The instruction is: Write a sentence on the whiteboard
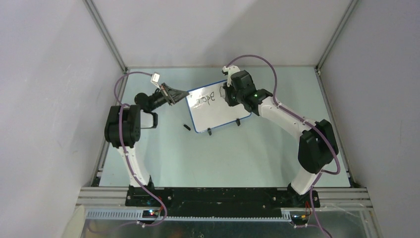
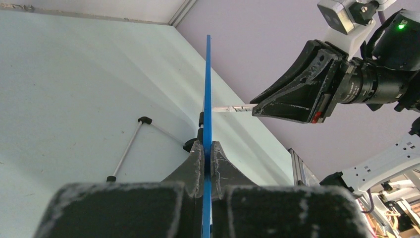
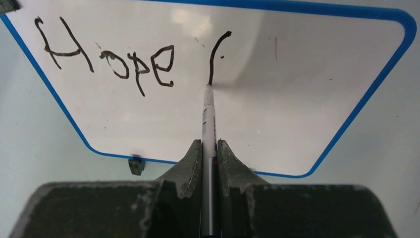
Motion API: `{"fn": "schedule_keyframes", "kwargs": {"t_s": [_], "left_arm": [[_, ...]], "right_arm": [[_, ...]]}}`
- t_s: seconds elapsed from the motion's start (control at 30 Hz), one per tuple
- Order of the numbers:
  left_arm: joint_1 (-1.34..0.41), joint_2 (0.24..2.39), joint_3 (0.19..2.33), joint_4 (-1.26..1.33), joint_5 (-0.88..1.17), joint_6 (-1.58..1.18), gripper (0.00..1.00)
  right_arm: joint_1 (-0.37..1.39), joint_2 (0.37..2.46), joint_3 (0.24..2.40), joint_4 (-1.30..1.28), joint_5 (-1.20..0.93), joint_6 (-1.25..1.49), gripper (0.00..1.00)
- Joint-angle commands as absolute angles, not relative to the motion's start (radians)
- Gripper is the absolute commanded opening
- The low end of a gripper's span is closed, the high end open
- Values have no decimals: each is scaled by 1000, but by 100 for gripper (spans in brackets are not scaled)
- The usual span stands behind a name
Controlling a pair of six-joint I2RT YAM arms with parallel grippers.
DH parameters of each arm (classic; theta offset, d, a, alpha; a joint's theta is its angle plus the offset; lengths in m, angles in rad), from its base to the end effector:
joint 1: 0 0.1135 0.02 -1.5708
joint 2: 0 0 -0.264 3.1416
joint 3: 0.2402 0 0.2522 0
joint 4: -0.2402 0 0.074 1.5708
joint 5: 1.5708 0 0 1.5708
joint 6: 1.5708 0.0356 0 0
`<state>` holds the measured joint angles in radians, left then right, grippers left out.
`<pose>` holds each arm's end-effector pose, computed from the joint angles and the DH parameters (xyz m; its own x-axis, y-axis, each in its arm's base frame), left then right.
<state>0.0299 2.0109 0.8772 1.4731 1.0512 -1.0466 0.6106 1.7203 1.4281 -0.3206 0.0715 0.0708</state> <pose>0.3777 -0.0196 0.1863 -0.5289 -0.4459 -0.7221 0.6902 0.2693 -0.6717 0.3298 0.2277 0.2985 -0.5071 -0.2688 -0.8189 -0.4894 0.8719 0.0169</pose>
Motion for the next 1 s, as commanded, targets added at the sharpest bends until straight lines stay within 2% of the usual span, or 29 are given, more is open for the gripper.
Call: {"fn": "schedule_keyframes", "kwargs": {"t_s": [0.0, 0.43, 0.97], "left_arm": [[23, 2005, 898, 1525, 1086, -1046, 0], [23, 2005, 897, 1525, 1087, -1046, 0], [22, 2003, 896, 1525, 1087, -1046, 0]], "right_arm": [[619, 1692, 1413, -327, 93, 61, 0], [621, 1649, 1465, -326, 77, 56, 0], [623, 1727, 1561, -355, 66, 50, 0]]}}
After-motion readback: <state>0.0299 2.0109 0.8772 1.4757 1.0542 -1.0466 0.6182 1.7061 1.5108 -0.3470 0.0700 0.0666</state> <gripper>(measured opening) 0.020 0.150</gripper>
